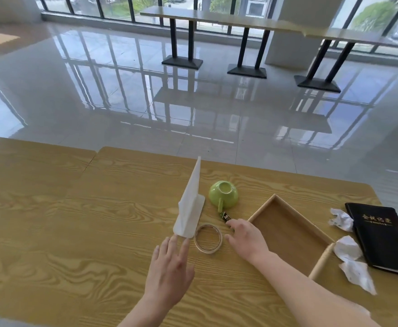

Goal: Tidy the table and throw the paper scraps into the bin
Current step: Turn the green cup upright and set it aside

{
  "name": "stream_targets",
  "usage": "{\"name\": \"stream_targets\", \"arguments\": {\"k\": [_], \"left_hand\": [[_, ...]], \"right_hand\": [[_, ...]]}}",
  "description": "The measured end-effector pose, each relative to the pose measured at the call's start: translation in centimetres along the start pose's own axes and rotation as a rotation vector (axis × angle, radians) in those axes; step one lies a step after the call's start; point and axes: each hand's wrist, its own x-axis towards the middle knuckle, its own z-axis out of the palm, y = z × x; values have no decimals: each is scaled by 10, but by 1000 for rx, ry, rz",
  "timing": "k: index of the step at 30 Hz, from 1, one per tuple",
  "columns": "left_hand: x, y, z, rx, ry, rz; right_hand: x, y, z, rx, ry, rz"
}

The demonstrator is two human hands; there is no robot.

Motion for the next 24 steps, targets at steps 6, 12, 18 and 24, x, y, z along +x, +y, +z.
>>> {"name": "stream_targets", "arguments": {"k": [6, 12, 18, 24], "left_hand": [[14, 0, 12, -136, -3, -96], [33, -8, 9, -300, 86, -274], [63, -5, -5, -499, 207, -372], [46, 7, 19, -490, 79, -479]], "right_hand": [[2, 17, -1, 14, -21, 64], [11, 30, 1, 62, 2, 63], [29, 17, 1, 136, 33, 28], [78, 21, -9, 132, 68, 62]]}}
